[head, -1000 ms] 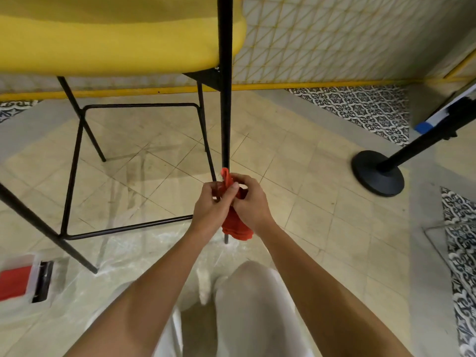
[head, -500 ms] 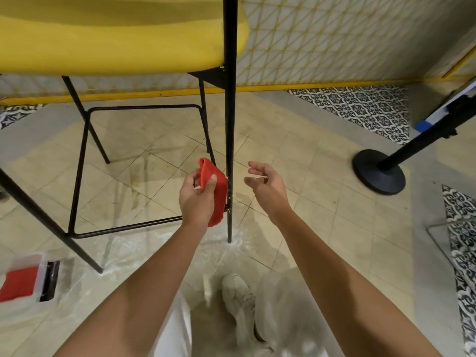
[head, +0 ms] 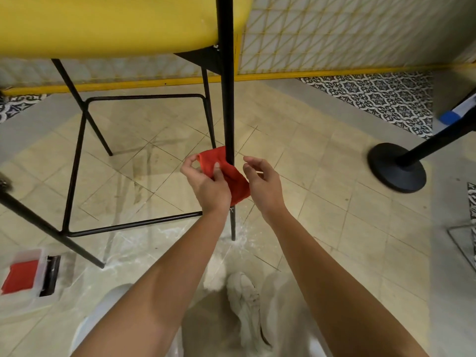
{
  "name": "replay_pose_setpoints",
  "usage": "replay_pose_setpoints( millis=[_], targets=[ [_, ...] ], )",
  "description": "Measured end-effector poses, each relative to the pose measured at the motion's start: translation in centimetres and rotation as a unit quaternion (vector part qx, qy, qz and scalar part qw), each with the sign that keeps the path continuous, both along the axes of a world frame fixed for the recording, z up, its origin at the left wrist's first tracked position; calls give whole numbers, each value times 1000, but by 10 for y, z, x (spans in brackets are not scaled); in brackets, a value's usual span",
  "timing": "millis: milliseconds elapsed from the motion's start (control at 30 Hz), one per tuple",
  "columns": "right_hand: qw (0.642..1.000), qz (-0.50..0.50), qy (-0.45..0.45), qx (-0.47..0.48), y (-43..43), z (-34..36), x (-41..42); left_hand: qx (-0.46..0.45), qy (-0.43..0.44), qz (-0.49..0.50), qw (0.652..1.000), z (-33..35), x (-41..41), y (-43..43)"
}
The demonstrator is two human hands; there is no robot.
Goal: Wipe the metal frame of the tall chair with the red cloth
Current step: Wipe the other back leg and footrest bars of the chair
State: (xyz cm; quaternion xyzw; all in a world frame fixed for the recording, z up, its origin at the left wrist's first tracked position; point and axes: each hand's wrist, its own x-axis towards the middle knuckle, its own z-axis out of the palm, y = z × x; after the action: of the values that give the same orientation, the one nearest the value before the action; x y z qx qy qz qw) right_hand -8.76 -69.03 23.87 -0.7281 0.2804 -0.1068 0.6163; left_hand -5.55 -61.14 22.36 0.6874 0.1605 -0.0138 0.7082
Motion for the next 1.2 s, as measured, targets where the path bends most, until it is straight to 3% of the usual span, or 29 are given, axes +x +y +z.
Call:
replay_pose_setpoints(
  millis=[133, 200, 367, 633, 767, 933, 1200],
  targets=[
    [1000, 6, 7, -7, -1, -5, 2, 66, -83, 27, 994, -7, 1, -3],
    [1000, 7, 4, -10, -1, -8, 2, 123, -109, -11, 986, -12, -5, -3],
    [1000, 13, -3, -3, -3, -16, 7, 140, -156, -122, 970, -26, -22, -7],
    [1000, 8, 17, 18, 1, -35, 9, 211, -77, -194, 955, -74, -13, 1],
    [1000, 10, 22, 9, 2, -41, 10, 265, -26, -262, 928, -93, -5, 8],
    [999, 30, 34, 12, 2, -43, 9, 216, -6, -254, 943, -85, -5, 10],
    [999, 13, 34, 23, -1, -40, 6, 125, -85, -193, 969, -46, -8, 6]
  ],
)
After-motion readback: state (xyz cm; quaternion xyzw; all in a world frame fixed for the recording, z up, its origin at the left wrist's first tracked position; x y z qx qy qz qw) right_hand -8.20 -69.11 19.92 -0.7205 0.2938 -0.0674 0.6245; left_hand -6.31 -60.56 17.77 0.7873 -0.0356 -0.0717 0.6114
